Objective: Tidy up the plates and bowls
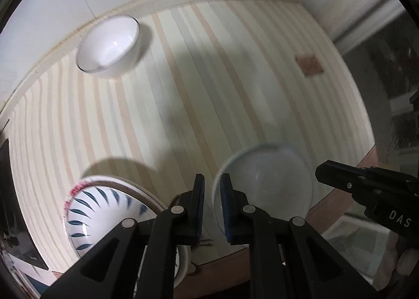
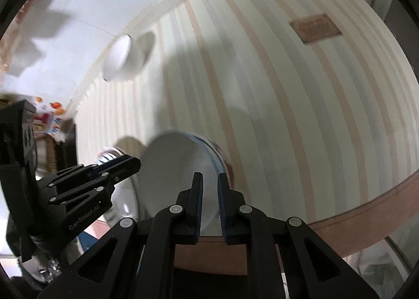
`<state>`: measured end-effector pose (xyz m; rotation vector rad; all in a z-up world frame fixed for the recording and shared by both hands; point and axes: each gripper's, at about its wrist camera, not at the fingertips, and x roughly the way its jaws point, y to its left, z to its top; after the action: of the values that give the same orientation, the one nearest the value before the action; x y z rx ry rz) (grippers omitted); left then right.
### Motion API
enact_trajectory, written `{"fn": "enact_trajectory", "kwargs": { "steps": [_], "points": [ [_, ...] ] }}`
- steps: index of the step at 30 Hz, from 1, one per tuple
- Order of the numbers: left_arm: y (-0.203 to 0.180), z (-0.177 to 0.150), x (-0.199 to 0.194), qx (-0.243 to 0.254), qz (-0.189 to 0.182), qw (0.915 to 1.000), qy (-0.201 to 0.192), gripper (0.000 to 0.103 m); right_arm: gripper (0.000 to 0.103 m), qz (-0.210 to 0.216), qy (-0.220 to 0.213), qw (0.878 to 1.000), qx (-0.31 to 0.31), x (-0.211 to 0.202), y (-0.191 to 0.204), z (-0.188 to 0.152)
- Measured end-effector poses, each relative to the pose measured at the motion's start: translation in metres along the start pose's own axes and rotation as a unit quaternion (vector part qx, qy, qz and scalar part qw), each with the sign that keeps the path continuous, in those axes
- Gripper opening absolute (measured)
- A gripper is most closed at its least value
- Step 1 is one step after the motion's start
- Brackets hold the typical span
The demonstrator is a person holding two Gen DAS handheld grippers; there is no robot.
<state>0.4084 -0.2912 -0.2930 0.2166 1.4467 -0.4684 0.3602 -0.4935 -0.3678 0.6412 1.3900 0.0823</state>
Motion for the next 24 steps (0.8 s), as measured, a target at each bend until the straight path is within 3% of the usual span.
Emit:
{"fn": "enact_trajectory", "kwargs": {
  "steps": [4,6,8,17,24],
  "points": [
    [0.022,0.026,-0.023,-0.039,-0.02,0.9988,-0.022,0.013,0.02,0.013,-0.014,1.0,-0.022,-0.013,0.022,0.03],
    [0.043,0.044,-0.032,-0.068,-0.026,0.9967,-0.037,0.021,0.037,0.023,-0.017,0.999,-0.037,-0.013,0.036,0.052],
    [0.061,0.06,-0.036,-0.09,-0.022,0.9945,-0.049,0.024,0.044,0.027,-0.019,0.998,-0.053,-0.006,0.052,0.075],
    [0.18,0.127,-0.004,-0.198,0.019,0.979,-0.046,0.025,0.045,0.021,-0.007,0.994,-0.104,0.076,0.124,0.179],
    [0.208,0.142,0.047,-0.224,-0.001,0.9746,0.003,0.024,0.045,0.004,0.013,0.992,-0.123,0.134,0.156,0.223]
  ]
}}
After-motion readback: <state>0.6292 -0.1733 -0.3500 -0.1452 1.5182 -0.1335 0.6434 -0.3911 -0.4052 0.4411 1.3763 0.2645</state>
